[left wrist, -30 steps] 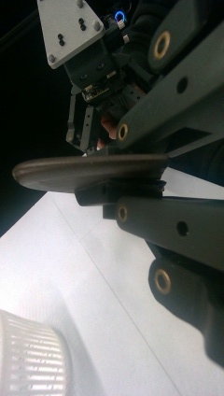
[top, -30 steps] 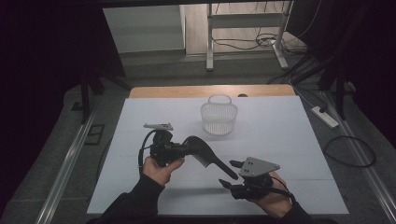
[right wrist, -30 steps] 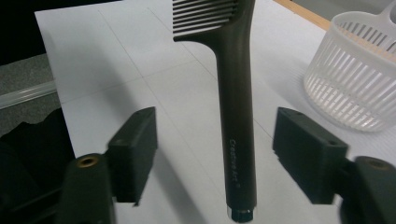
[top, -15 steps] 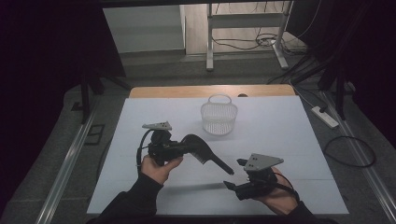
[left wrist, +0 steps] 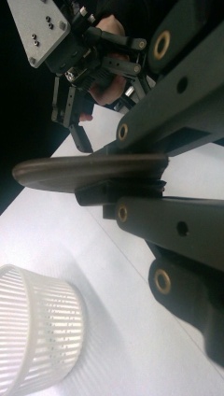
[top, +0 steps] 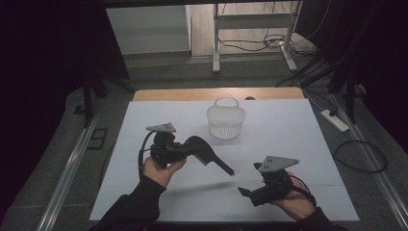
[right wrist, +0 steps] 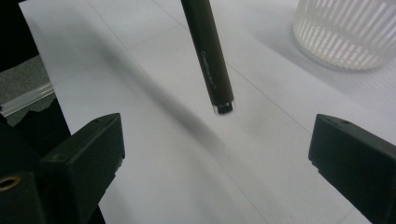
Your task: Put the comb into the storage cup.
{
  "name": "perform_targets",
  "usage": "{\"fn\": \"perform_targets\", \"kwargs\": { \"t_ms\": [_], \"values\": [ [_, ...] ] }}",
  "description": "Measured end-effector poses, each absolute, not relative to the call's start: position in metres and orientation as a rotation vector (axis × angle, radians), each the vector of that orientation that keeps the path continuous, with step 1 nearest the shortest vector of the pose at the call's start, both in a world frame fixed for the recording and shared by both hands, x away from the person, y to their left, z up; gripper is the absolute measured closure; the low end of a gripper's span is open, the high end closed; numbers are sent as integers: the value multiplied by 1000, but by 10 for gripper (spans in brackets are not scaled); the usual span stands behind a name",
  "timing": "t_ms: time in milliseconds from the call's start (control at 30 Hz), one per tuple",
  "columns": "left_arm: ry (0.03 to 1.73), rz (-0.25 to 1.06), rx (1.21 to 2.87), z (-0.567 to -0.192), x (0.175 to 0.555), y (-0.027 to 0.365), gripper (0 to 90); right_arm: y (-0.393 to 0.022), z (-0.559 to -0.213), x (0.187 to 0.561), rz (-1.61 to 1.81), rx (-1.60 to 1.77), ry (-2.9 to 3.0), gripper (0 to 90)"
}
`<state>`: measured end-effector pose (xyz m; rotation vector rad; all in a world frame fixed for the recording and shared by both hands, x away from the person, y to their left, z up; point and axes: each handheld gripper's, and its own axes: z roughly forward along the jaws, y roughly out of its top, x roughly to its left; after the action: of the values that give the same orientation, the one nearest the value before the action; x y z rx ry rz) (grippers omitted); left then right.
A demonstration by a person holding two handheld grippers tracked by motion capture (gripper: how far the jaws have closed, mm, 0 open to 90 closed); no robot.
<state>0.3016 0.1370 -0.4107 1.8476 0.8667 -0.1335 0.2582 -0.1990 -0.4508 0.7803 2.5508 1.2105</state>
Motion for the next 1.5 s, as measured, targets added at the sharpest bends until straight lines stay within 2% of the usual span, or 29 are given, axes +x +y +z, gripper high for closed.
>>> {"fn": "perform_targets", "kwargs": {
  "t_ms": [867, 1500],
  "values": [
    [907, -77, 1855, -398, 327, 144, 866, -239, -448, 259, 1179, 868, 2492, 13],
    [929, -62, 1859, -389, 353, 143, 866, -273, -447, 256, 1128, 1105, 2415, 4]
  ]
}}
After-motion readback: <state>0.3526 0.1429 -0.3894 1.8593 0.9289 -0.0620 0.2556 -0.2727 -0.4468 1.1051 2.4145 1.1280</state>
